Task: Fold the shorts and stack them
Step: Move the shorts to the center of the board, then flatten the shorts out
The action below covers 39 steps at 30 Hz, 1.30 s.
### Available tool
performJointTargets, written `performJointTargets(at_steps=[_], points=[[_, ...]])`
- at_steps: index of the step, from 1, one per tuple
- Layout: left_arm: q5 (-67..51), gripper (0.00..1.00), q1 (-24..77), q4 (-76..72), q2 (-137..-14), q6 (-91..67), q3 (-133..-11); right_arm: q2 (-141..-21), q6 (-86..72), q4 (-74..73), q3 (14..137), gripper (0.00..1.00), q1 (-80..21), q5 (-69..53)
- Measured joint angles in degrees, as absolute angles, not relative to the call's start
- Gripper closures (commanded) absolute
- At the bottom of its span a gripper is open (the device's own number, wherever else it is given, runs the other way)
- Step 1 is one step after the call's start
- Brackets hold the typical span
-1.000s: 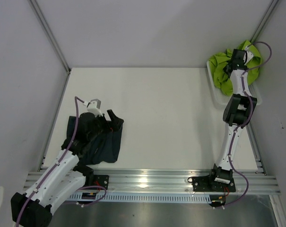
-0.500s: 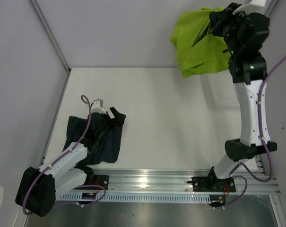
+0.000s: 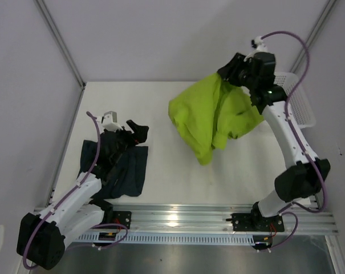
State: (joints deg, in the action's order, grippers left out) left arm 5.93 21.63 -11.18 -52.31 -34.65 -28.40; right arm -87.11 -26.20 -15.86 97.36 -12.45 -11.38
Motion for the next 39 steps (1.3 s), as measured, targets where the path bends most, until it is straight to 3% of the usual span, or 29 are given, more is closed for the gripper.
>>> performJointTargets(at_steps=[2,4,8,12,17,21,26,32,39], points=[[6.4,0.01,21.6,-11.0,-50.6,-34.7,-28.4,-91.7,-26.4,-19.4,96.1,0.03,-13.5,-9.5],[6.5,0.01,21.6,-11.0,-49.8,-34.6,-28.4,-96.8,-25.7,-24.2,96.3,0.0,-14.9,-8.5],[5.4,0.01,21.7,-11.0,-50.7,-34.4,-28.4,-95.3,-25.3,-24.7,84.5,0.01,-17.5,-7.5],[5.3,0.01,22.5,-13.3,-56.2,-34.4,-28.4,-80.1,-26.2,-22.4,66.9,0.01,-18.6,-5.3],[6.4,0.01,24.5,-18.1,-67.5,-34.0,-28.4,-64.1,-26.6,-11.2,57.3,0.01,-20.1,0.2],[6.5,0.01,25.6,-18.6,-73.0,-34.0,-29.8,-64.7,-26.5,-2.7,52.7,0.01,-22.3,2.5],[5.6,0.01,27.1,-19.4,-73.9,-32.9,-33.1,-74.3,-27.3,-7.1,52.6,0.09,-23.5,-0.1],[5.4,0.01,28.9,-19.0,-76.1,-32.2,-35.4,-74.7,-28.7,-9.5,48.9,0.17,-31.7,-2.2],[5.2,0.01,28.4,-14.1,-87.0,-31.4,-47.3,-75.3,-30.6,-8.5,42.2,0.15,-43.1,-2.6]])
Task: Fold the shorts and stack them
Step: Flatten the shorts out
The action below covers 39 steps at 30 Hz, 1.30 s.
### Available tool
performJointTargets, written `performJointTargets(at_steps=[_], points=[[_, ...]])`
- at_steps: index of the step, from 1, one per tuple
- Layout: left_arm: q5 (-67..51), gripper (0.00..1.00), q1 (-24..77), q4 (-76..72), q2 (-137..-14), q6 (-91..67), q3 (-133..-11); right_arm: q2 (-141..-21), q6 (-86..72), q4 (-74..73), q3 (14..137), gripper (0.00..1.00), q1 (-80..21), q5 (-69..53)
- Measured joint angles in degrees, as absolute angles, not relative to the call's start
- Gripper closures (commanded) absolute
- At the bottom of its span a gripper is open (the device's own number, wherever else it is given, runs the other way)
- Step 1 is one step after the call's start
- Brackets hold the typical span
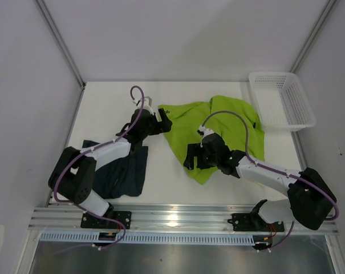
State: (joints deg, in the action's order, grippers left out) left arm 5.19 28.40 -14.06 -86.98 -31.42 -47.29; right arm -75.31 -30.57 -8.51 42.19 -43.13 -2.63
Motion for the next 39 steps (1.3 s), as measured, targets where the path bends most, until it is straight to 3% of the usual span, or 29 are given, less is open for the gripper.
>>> performJointTargets(at_steps=[3,9,13,15,24,30,39], points=[[3.9,0.01,27.0,-11.9,-92.1,-31.4,-53.7,-77.8,-31.0,-8.7,41.8,0.17,-46.7,-2.0],[1.0,0.01,23.4,-8.4,-98.6,-31.5,-59.3,-87.0,-29.9,-13.1,45.7,0.3,-52.1,3.6],[-0.2,0.01,22.6,-6.2,-99.9,-31.5,-59.8,-94.7,-28.1,-17.8,52.5,0.65,-56.2,9.0],[-0.6,0.01,22.3,-5.4,-100.0,-31.5,-59.8,-97.4,-27.1,-18.2,55.4,0.73,-58.6,11.0],[-2.0,0.01,19.6,-5.1,-99.0,-31.5,-58.4,-97.1,-20.3,-16.4,54.0,0.75,-72.9,17.4],[-2.0,0.01,19.5,-4.6,-97.8,-32.1,-54.8,-87.1,-20.9,-15.7,43.4,0.74,-69.5,16.2],[-1.6,0.02,17.2,-3.7,-98.3,-33.0,-54.7,-85.7,-20.9,-15.7,42.1,0.77,-67.2,16.1]])
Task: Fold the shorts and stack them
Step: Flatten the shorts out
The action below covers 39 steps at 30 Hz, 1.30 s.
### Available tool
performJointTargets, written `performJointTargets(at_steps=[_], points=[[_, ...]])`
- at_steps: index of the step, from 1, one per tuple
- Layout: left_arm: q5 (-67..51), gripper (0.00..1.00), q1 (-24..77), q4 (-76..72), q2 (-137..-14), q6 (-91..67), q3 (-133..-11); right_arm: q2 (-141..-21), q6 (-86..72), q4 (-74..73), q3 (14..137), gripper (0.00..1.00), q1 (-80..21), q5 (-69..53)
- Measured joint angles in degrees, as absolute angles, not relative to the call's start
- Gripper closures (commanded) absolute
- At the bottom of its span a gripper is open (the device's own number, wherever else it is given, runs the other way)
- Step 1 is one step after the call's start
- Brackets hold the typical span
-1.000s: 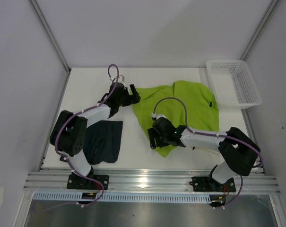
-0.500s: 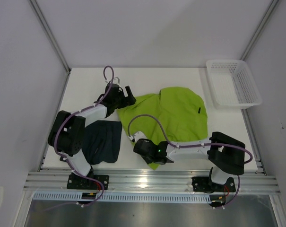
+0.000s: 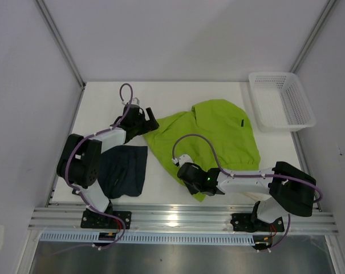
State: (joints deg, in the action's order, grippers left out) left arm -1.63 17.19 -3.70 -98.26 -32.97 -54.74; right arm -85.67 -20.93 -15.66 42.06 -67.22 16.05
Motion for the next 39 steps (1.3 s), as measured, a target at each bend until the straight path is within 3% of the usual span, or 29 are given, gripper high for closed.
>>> performJointTargets(at_steps=[7,15,22,25,26,31,39], points=[[1.0,0.03,14.1,-2.5,-100.1,-32.9,-55.7,-85.7,-20.9,-15.5,42.0,0.8,-67.0,16.0],[1.8,0.21,13.6,0.1,-108.0,-32.5,-64.9,-85.7,-21.1,-15.3,42.0,0.83,-66.8,15.9],[1.7,0.55,13.5,2.6,-112.9,-32.0,-69.8,-85.3,-22.3,-15.0,41.6,0.85,-66.8,15.7],[1.7,0.79,13.5,3.2,-113.1,-31.6,-69.8,-84.7,-22.5,-14.8,41.0,0.86,-66.7,15.6],[1.4,0.99,13.5,3.2,-113.3,-31.4,-69.8,-84.6,-22.5,-14.8,40.9,0.87,-66.6,15.6],[1.0,1.0,13.3,3.5,-113.6,-30.9,-69.8,-84.2,-23.4,-15.4,40.8,0.99,-65.6,15.1],[-2.2,1.0,4.7,-1.9,-107.5,-34.1,-62.5,-87.4,-22.7,-17.2,44.5,1.0,-49.8,8.9]])
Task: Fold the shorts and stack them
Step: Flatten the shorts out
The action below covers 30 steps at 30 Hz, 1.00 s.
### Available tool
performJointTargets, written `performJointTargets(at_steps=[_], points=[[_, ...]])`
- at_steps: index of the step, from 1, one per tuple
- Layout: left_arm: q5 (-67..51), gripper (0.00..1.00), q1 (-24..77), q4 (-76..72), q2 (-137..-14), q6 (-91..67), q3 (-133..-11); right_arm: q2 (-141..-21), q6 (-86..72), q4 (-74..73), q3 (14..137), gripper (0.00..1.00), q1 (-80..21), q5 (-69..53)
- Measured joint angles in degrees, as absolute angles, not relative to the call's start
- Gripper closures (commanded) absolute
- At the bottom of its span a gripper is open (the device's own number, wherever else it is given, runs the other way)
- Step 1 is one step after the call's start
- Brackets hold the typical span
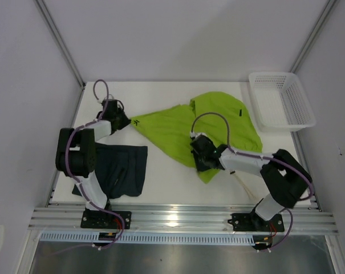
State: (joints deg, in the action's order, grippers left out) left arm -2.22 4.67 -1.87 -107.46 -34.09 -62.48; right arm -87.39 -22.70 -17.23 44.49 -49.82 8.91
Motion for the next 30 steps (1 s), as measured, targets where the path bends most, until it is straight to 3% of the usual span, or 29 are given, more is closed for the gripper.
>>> performJointTargets(at_steps=[5,9,13,17,19,20,21,22,25,30], points=[[-1.3,1.0,-1.8,-7.4,-98.8,-37.2,-54.3,-102.7,-18.6,-20.4,62.8,1.0,-38.3,4.9],[1.2,1.0,-3.4,-11.5,-92.1,-38.9,-47.1,-113.6,-14.5,-19.9,76.7,1.0,-36.0,0.3],[4.3,1.0,-3.4,-14.8,-85.1,-39.6,-38.7,-114.4,-10.3,-17.7,76.3,1.0,-40.3,-2.9],[4.3,1.0,-3.3,-16.8,-82.7,-40.1,-35.3,-108.3,-8.5,-15.1,67.3,1.0,-43.9,-6.1],[4.1,1.0,-3.2,-17.6,-83.0,-40.2,-35.3,-104.4,-9.1,-16.5,62.8,0.75,-41.2,-7.0],[3.9,1.0,-3.1,-18.0,-83.1,-40.2,-35.4,-103.0,-9.8,-17.6,61.5,0.57,-38.5,-7.0],[3.8,1.0,-2.8,-18.5,-83.3,-40.2,-35.4,-101.8,-10.8,-18.1,60.6,0.21,-35.4,-6.9],[3.8,1.0,-2.4,-18.8,-83.5,-40.1,-35.4,-100.8,-12.0,-18.3,60.0,0.01,-32.3,-6.0],[3.7,1.0,0.2,-18.9,-83.6,-40.0,-35.4,-98.6,-15.6,-17.2,59.9,0.01,-27.6,0.5],[4.4,1.0,3.4,-19.2,-83.5,-39.0,-35.5,-103.3,-24.0,-18.7,68.1,0.01,-35.2,19.5]])
